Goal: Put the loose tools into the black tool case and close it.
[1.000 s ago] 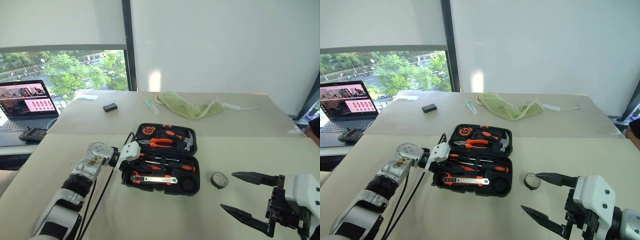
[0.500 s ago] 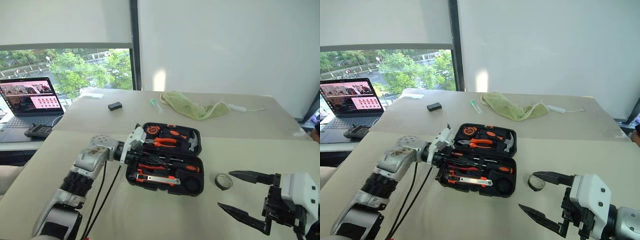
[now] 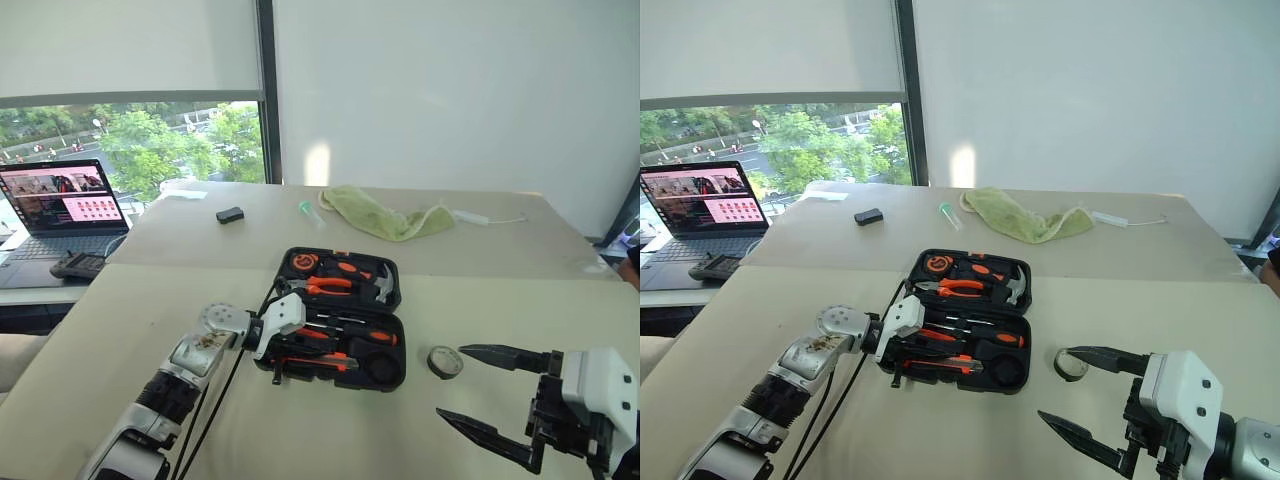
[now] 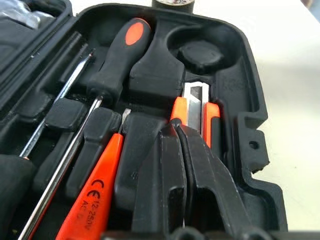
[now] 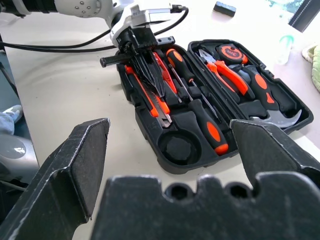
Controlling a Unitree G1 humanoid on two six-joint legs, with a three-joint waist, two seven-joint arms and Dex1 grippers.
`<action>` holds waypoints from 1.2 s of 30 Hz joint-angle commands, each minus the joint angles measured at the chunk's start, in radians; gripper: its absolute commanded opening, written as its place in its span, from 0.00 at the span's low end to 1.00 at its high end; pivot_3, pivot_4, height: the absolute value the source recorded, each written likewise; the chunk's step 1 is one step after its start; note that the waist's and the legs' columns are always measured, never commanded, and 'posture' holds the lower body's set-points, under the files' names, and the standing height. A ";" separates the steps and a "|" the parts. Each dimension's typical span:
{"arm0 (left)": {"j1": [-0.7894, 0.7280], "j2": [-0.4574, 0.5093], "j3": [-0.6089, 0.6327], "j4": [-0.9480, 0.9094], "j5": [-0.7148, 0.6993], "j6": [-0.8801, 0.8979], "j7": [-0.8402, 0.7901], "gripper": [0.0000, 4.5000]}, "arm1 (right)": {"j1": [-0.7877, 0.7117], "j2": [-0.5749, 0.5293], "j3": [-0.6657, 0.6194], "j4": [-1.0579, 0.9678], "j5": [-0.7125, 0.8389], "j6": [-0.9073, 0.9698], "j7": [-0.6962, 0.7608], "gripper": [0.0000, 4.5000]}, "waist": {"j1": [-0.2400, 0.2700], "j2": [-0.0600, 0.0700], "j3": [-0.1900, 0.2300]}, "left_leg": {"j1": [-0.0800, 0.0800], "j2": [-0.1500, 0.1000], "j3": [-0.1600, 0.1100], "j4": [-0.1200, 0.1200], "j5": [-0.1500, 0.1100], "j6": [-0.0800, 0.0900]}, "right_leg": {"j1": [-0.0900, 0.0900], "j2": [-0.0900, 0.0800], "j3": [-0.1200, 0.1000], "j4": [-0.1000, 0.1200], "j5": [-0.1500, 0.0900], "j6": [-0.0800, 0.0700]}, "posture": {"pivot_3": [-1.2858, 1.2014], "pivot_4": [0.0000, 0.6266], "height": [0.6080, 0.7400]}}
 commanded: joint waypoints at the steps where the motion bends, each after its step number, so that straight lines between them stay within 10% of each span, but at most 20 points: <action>1: 0.037 -0.020 -0.028 0.094 0.002 0.179 0.001 0.02 | 0.004 0.004 -0.022 -0.028 0.008 0.002 -0.018 1.00 | 0.003 0.000 0.000 | 0.004 0.000 0.000 -0.001 0.000 0.000 | 0.004 0.000 0.000 -0.001 -0.001 -0.002 | 0.52 0.24 1.00; 10: 0.069 0.038 0.201 -0.222 -0.245 0.255 -0.046 0.02 | -0.059 -0.080 0.121 -0.005 -0.109 0.181 -0.213 1.00 | -0.012 0.001 0.000 | 0.002 0.000 0.000 -0.006 0.000 -0.001 | 0.000 -0.009 0.002 0.000 -0.002 0.001 | 0.52 0.24 1.00; 25: 0.316 0.346 0.450 -0.766 -0.488 0.417 0.000 0.99 | -0.530 -0.188 0.582 0.312 -0.153 0.565 -0.392 1.00 | -0.015 -0.003 0.009 | -0.010 -0.001 -0.002 -0.005 0.002 -0.004 | -0.009 -0.002 -0.004 -0.001 -0.005 -0.007 | 0.52 0.24 1.00; 36: 0.385 0.353 0.469 -0.852 -0.520 0.427 0.129 1.00 | -0.719 -0.198 0.793 0.466 -0.295 0.546 -0.300 0.24 | -0.014 -0.002 0.010 | -0.010 -0.001 -0.002 -0.006 0.004 -0.006 | -0.009 0.003 -0.007 -0.001 -0.001 -0.001 | 0.52 0.24 1.00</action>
